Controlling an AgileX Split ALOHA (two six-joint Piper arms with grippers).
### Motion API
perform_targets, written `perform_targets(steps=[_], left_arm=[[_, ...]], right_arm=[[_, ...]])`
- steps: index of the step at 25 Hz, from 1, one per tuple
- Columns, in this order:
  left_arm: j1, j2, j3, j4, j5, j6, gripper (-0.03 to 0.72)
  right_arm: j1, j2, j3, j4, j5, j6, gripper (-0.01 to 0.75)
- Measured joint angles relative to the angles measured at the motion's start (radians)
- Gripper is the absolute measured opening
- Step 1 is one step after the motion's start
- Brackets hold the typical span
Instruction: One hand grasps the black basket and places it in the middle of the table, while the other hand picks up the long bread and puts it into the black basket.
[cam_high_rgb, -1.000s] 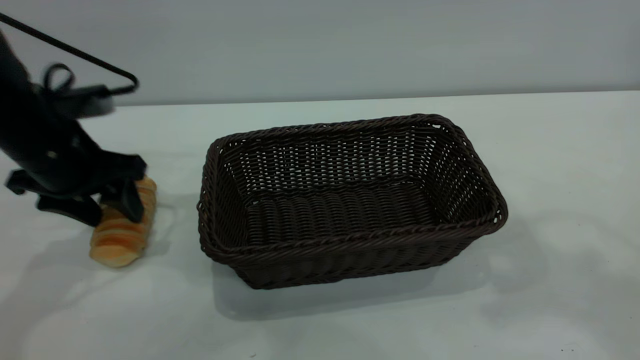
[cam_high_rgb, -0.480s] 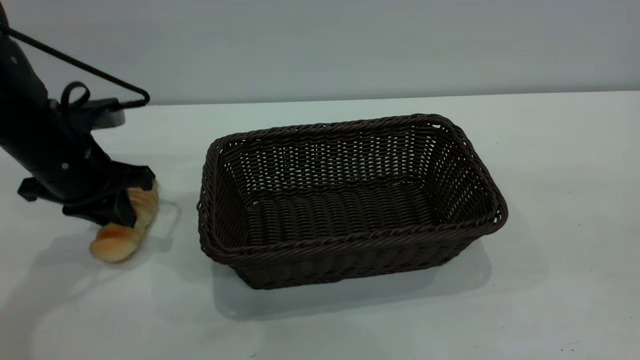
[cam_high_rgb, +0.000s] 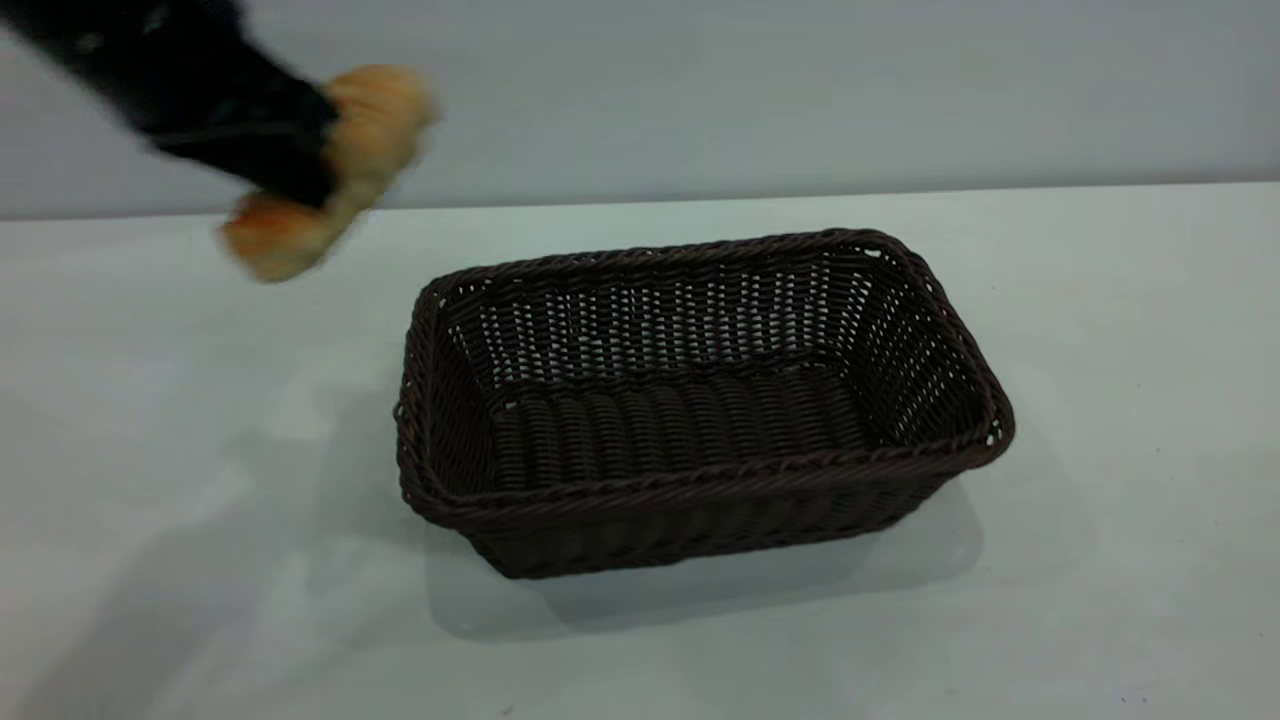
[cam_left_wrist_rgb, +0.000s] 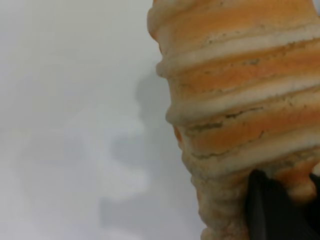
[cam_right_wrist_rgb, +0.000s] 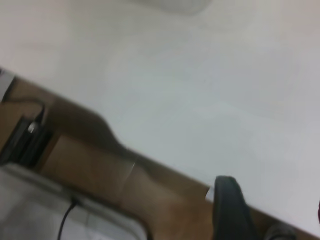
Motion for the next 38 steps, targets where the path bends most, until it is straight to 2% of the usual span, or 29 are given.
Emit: perform_targets(steps=[5, 7, 10, 14, 16, 18, 21, 24, 26, 34, 38], left_arm=[[-0.221, 0.06, 0.0, 0.0, -0.1, 0.018, 0.087], [-0.282, 0.125, 0.0, -0.001, -0.165, 0.019, 0.087], [-0.328, 0.223, 0.0, -0.002, -0.249, 0.018, 0.087], [-0.331, 0.306, 0.0, -0.008, -0.29, -0.013, 0.11], [-0.331, 0.318, 0.0, -0.008, -0.292, -0.018, 0.173], [-0.331, 0.318, 0.0, -0.009, -0.299, -0.028, 0.28], [-0.331, 0.309, 0.0, -0.009, -0.294, -0.033, 0.484], [-0.33, 0.253, 0.0, -0.008, -0.217, -0.033, 0.615], [-0.324, 0.178, 0.001, -0.008, -0.126, -0.035, 0.645], [-0.3, -0.305, 0.002, 0.021, 0.286, -0.057, 0.613], [-0.3, -0.552, 0.002, 0.095, 0.481, -0.149, 0.599]], right_arm=[[0.0, -0.014, 0.001, -0.016, -0.004, 0.026, 0.429], [0.0, -0.014, 0.003, -0.017, -0.005, 0.027, 0.429], [0.0, -0.027, 0.006, -0.017, -0.006, 0.027, 0.429], [0.0, -0.105, 0.006, -0.021, -0.006, 0.029, 0.429], [0.0, -0.157, 0.006, -0.026, -0.006, 0.034, 0.429], [0.0, -0.211, 0.006, -0.029, -0.006, 0.038, 0.429], [0.0, -0.301, 0.006, -0.031, -0.005, 0.038, 0.429], [0.0, -0.344, 0.006, -0.031, -0.001, 0.041, 0.429], [0.0, -0.344, 0.006, -0.031, -0.001, 0.044, 0.429], [0.0, -0.346, 0.006, -0.032, -0.001, 0.046, 0.429], [0.0, -0.346, 0.006, -0.034, -0.001, 0.046, 0.428]])
